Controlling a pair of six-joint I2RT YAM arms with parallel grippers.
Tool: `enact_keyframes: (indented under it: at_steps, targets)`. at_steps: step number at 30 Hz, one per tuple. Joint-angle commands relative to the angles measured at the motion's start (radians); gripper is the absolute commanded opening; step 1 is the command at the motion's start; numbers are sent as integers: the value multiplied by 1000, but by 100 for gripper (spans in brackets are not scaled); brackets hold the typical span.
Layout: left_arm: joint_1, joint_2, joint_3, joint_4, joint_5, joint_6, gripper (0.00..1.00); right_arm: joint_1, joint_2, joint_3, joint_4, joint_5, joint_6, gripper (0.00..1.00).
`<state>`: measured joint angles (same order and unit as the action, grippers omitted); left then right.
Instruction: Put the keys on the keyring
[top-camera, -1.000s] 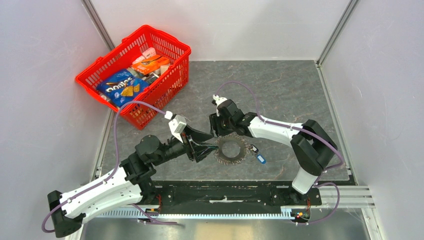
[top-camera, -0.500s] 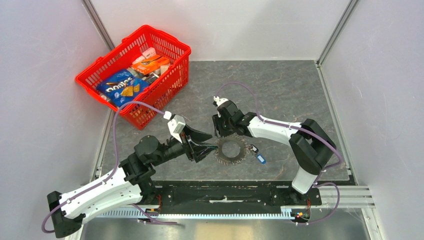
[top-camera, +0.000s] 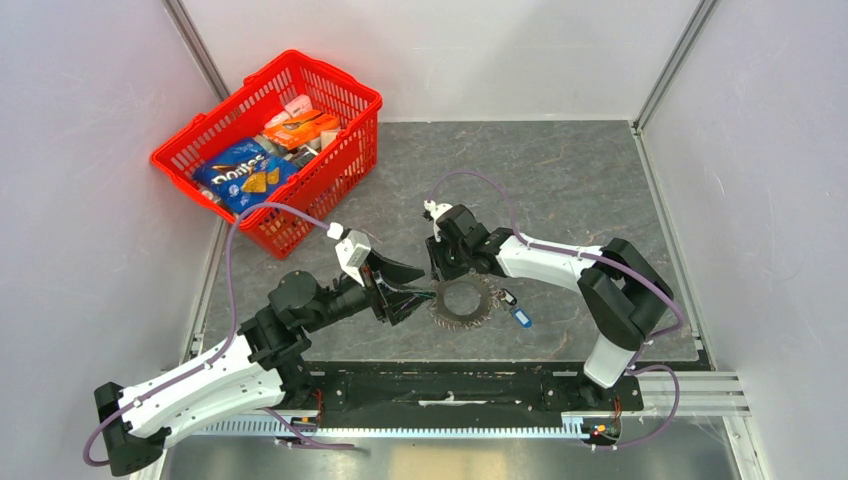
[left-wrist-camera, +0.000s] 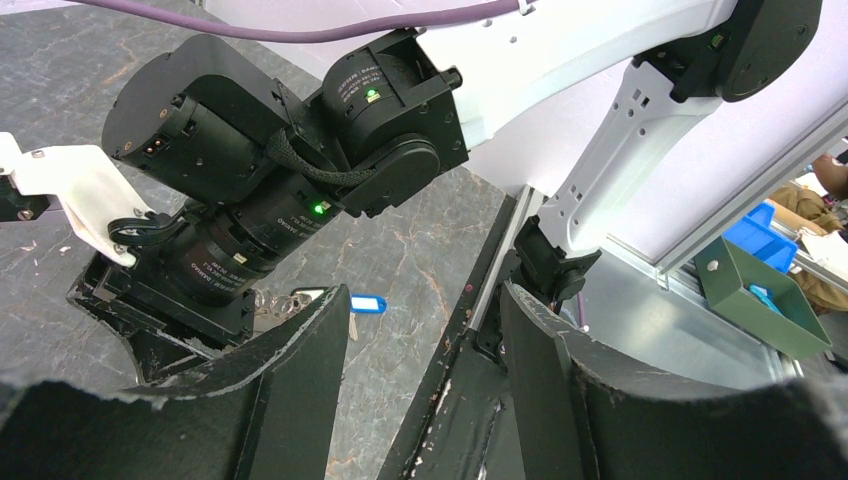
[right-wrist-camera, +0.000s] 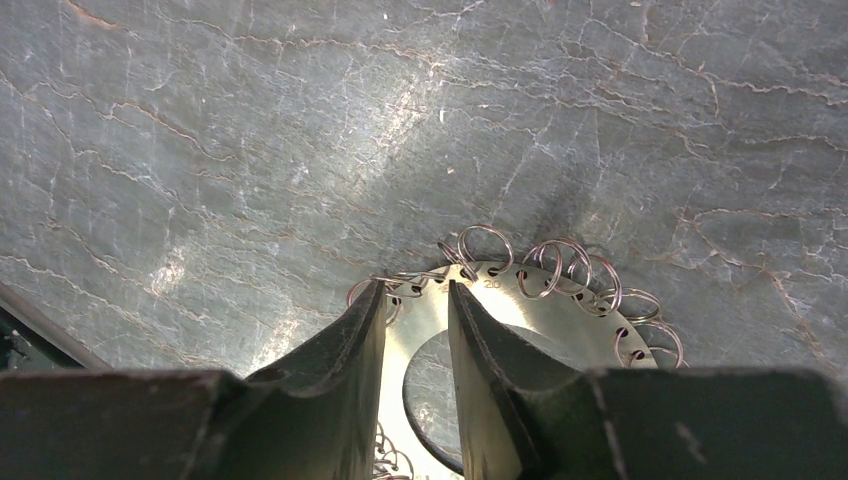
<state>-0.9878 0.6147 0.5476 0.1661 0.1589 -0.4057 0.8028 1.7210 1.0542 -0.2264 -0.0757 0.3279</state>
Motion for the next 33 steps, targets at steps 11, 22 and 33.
enact_keyframes:
  at_steps: [11,22,33]
  targets:
    - [1,-13,-6,23,-15,33,64,2,6,18,0,3,-39,31]
    - [2,-13,-9,23,-15,34,64,22,17,14,-25,35,-64,34]
    - [1,-18,-9,21,-19,35,64,35,50,52,-23,40,-76,36]
